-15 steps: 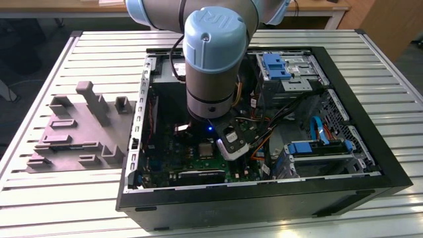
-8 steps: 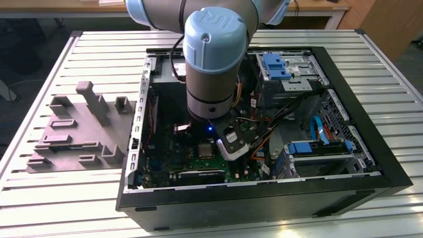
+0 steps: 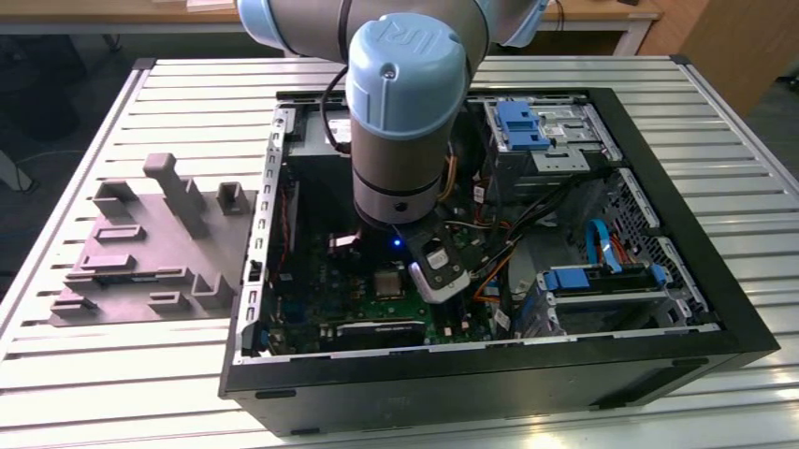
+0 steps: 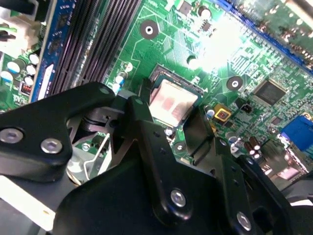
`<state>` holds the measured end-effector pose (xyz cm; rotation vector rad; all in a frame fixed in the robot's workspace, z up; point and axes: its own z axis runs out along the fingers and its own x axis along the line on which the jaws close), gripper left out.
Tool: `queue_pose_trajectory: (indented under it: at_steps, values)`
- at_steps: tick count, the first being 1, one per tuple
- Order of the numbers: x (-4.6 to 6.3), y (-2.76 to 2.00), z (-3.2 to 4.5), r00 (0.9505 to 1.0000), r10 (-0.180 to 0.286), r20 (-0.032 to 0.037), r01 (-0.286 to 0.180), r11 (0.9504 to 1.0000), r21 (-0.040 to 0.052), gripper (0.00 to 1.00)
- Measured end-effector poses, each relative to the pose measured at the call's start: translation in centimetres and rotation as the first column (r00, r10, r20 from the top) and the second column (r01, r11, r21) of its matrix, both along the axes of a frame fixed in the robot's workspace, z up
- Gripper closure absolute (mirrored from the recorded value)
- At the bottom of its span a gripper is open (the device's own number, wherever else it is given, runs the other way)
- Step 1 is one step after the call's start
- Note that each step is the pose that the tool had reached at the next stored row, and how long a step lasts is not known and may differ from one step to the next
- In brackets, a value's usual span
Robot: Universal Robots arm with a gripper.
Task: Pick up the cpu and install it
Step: 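Place the cpu into insertion slot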
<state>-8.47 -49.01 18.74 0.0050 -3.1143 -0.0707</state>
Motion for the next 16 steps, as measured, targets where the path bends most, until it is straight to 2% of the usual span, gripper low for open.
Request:
queue_pose_trajectory:
  at_steps: [6,7,16]
  values:
    - [0.03,-0.01,0.03,1.0,0.0,-0.0004,0.0,1.0,0.0002,0.47]
    - [0.03,-0.01,0.03,1.0,0.0,-0.0004,0.0,1.0,0.0004,0.53]
    - [0.05,-0.01,0.01,1.0,0.0,-0.0002,0.0,1.0,0.0014,0.53]
